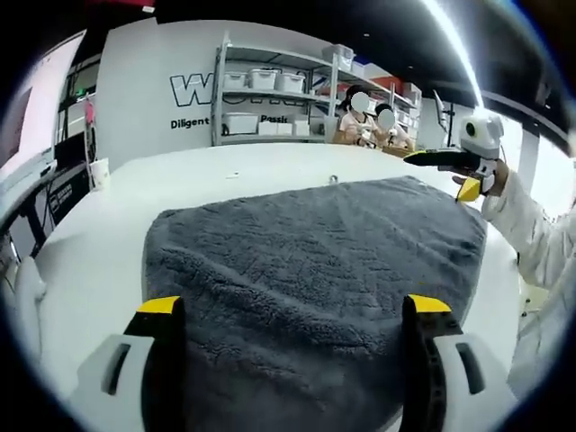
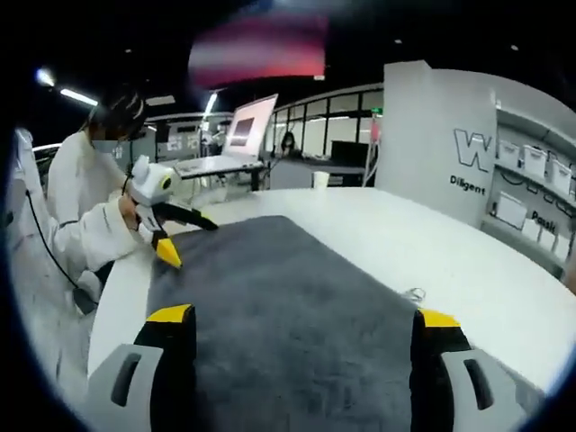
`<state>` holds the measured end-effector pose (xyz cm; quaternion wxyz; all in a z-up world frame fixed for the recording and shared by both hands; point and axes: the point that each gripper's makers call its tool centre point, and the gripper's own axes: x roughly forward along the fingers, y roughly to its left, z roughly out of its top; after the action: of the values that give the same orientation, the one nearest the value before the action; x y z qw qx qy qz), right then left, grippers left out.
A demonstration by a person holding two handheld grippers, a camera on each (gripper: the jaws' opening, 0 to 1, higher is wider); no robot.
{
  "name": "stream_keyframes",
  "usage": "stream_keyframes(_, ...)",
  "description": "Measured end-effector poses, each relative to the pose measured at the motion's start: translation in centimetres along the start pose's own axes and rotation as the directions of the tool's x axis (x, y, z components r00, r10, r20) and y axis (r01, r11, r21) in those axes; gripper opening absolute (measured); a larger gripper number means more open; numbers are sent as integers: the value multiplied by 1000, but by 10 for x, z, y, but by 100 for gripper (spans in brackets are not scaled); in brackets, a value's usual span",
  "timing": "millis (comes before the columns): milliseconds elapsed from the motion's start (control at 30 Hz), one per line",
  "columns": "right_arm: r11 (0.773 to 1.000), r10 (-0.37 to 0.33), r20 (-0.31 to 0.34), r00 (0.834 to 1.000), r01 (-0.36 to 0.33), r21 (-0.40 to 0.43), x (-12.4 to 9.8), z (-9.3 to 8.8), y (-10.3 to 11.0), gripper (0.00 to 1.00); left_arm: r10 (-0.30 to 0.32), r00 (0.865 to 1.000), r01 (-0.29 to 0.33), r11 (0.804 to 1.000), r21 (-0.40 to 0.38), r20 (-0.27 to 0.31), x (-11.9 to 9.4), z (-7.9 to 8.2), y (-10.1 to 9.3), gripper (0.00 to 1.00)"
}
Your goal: Open the folded towel by lifting each exposed corner and separating the folded layers until the towel lies flat within the target outline without major curled edges
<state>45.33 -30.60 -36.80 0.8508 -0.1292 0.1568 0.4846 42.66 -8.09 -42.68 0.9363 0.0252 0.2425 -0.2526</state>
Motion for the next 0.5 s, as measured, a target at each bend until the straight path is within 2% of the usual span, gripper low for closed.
stream_keyframes(167,995,85,-37,996,-86,-42,32,-9,18,96,2,1000,-2,1000,-8,-14,1,-7,4,99)
stream_keyframes(267,991,114,-45,992,-117,-72,42,-13,24,94,3,1000,-3,1000,-8,-17,1,-9,5,99)
stream_keyframes(367,977,187,-64,980,-192,-92,56,-19,41,92,3,1000,-3,1000,-8,-19,2,-11,5,99)
stream_keyframes(500,968,204,-107,973,-217,-127,68,-28,51,88,4,1000,-4,1000,-6,-20,3,-11,5,99)
